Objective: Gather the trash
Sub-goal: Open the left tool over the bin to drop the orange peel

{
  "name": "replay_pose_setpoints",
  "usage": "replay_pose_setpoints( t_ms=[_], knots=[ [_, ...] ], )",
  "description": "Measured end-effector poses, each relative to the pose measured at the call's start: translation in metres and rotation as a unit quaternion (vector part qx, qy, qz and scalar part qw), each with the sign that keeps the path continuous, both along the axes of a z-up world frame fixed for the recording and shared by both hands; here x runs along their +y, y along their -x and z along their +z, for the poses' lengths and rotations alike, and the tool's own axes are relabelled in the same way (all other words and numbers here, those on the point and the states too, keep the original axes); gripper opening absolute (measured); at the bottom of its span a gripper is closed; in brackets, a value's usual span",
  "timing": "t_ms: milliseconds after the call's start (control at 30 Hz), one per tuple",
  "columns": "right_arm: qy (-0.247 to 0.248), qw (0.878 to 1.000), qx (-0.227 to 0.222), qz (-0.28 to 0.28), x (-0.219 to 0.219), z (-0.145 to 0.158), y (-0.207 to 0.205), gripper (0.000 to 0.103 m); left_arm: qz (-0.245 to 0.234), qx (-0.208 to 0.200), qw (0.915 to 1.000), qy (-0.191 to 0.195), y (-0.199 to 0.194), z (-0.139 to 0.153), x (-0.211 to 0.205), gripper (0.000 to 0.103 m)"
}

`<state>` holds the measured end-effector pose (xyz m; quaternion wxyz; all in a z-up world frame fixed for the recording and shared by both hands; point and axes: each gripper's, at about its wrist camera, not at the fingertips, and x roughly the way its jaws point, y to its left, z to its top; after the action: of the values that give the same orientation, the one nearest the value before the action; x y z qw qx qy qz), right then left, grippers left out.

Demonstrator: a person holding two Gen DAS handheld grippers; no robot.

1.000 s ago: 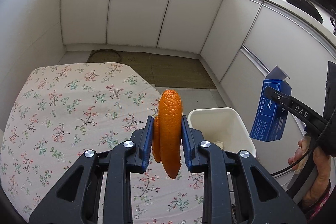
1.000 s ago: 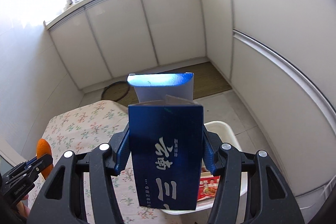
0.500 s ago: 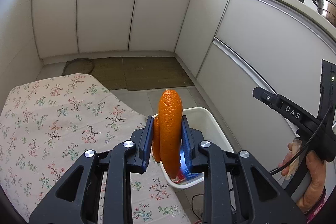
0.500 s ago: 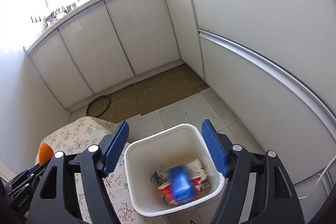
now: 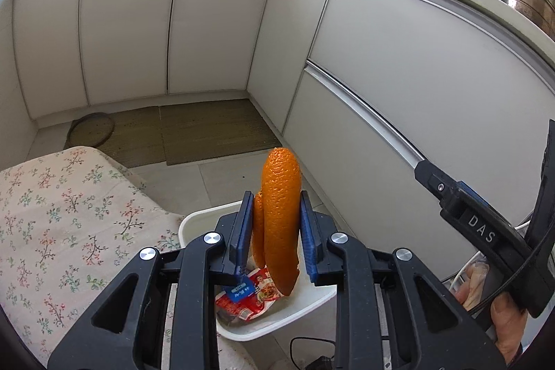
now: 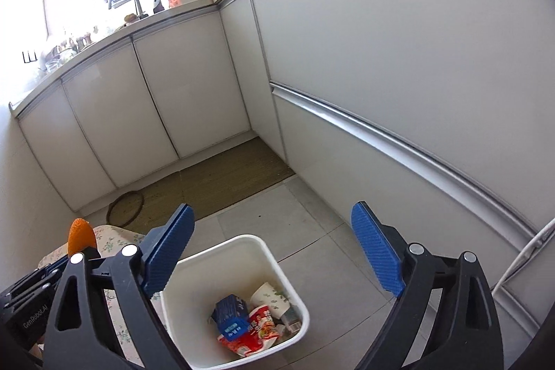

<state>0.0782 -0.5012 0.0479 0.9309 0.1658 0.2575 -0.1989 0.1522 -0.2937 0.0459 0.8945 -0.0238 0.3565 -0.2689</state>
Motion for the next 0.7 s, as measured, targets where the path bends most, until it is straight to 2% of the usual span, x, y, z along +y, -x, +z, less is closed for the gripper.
replay_pose_setpoints(
  t_ms=[300,700],
  knots=[
    [0.02,0.997,0.026,-0.072,-0.04,-0.007,0.014,0.095,-0.02,0.01,0.9997,0.001,-0.01,-0.01,-0.044,0.024],
    [0.018,0.995,0.032,-0.088,-0.053,-0.011,0.023,0.095,-0.027,0.013,0.9993,-0.02,-0.016,-0.021,-0.078,0.027]
  ],
)
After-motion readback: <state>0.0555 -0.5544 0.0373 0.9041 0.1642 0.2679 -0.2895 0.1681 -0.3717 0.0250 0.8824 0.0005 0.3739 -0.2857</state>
